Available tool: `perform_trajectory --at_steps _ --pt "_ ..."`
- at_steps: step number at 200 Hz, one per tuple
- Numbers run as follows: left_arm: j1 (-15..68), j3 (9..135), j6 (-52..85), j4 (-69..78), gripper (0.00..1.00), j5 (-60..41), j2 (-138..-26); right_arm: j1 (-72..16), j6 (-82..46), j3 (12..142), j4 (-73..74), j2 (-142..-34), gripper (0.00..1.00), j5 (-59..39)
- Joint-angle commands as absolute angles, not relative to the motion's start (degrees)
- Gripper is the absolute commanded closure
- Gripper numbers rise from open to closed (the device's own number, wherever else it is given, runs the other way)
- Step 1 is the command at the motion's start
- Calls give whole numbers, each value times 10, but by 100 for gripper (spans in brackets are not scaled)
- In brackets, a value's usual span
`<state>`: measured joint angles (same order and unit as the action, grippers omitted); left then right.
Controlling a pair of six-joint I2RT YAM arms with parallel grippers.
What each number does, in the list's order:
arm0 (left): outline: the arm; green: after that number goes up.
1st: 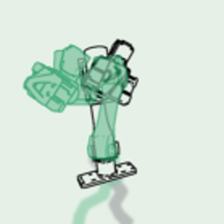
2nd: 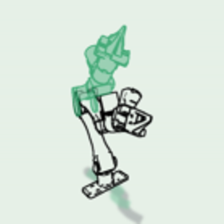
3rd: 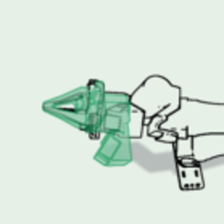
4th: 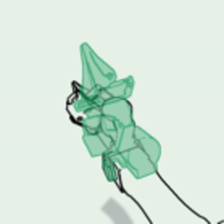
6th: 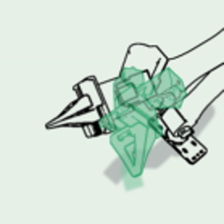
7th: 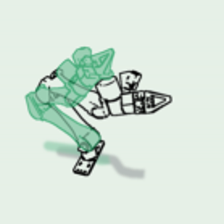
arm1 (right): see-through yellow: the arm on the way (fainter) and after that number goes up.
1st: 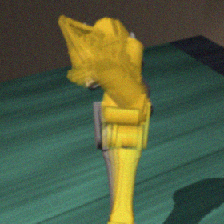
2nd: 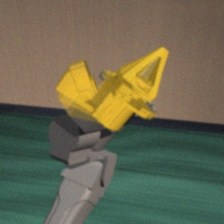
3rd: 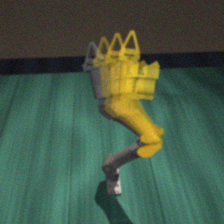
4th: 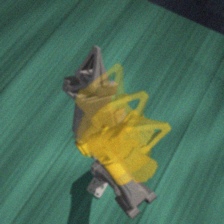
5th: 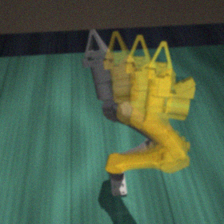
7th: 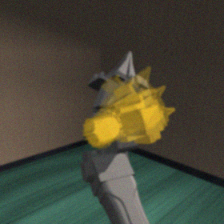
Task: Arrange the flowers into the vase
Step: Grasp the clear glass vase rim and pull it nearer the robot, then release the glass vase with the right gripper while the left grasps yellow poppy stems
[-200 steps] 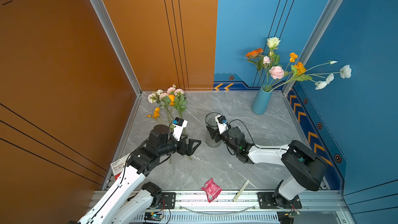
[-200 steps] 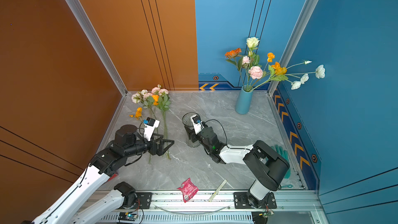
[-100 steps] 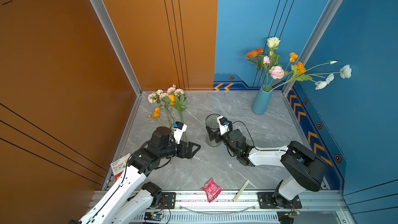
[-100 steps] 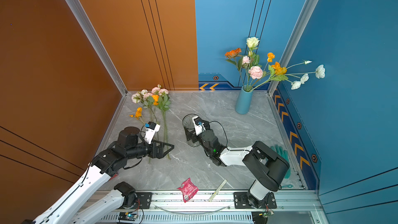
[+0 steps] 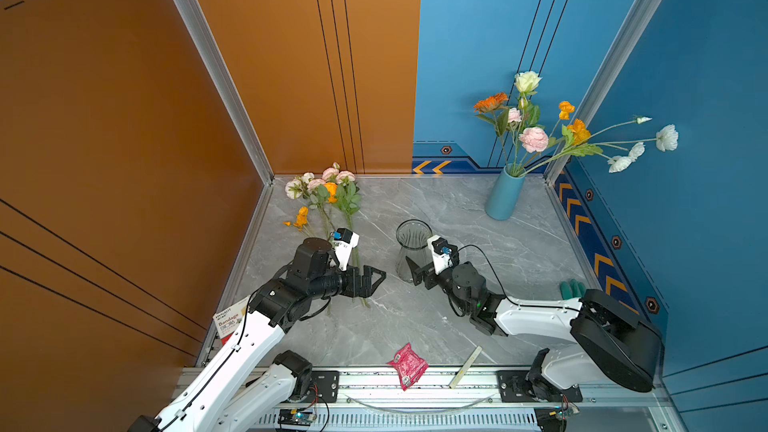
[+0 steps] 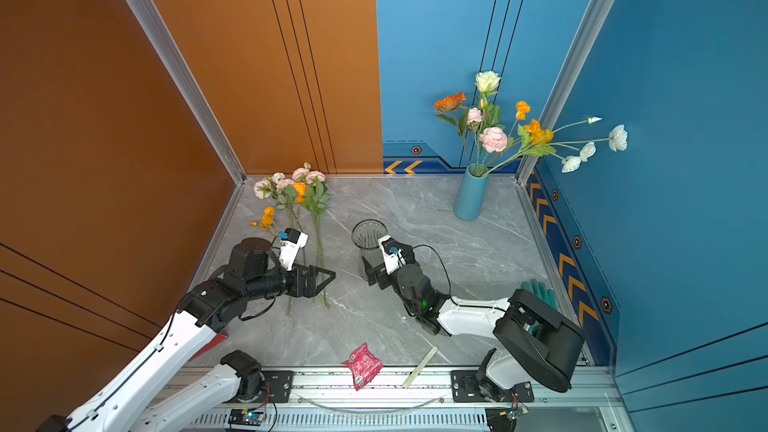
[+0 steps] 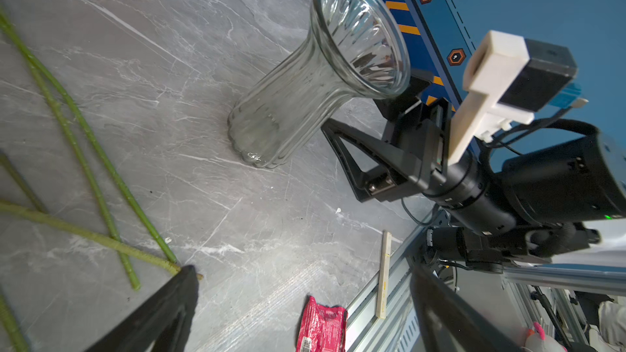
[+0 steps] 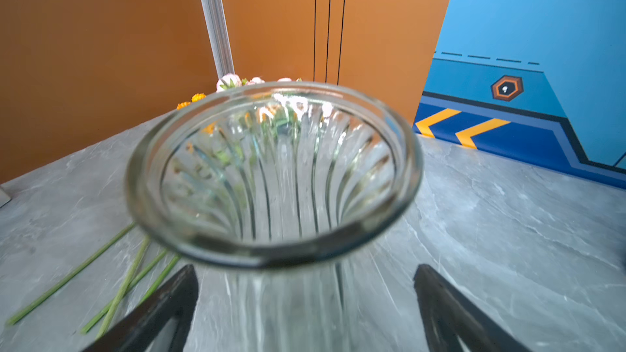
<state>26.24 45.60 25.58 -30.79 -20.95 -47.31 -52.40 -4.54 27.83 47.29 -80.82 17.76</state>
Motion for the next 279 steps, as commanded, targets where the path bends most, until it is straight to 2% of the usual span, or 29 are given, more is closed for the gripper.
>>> perform_trajectory --at_steps 1,30,53,94,104,107,115,141,207,226,279 --pt "245 466 265 -327 2 -143 -472 -552 -67 265 356 -756 0 201" --pt "187 448 307 -333 2 -111 -496 -619 -67 265 271 -701 0 236" --pt "152 438 334 -338 2 -43 -535 -676 -76 276 246 -686 0 260" --pt "130 444 384 -338 0 13 -626 -760 -93 354 190 -744 0 290" --pt "129 452 389 -338 11 23 -648 -774 -95 362 213 -762 0 287" --pt "129 454 391 -338 19 24 -655 -777 -96 363 220 -767 0 283" --pt "128 461 398 -338 31 30 -671 -781 -105 366 239 -783 0 270" --pt "128 470 441 -336 43 42 -716 -789 -121 393 271 -838 0 221" --pt "151 477 495 -284 52 51 -796 -832 -93 438 289 -910 0 211" --pt "151 480 514 -282 63 56 -822 -834 -95 435 287 -907 0 212" --pt "160 490 532 -256 67 63 -881 -833 -95 423 274 -895 0 217"
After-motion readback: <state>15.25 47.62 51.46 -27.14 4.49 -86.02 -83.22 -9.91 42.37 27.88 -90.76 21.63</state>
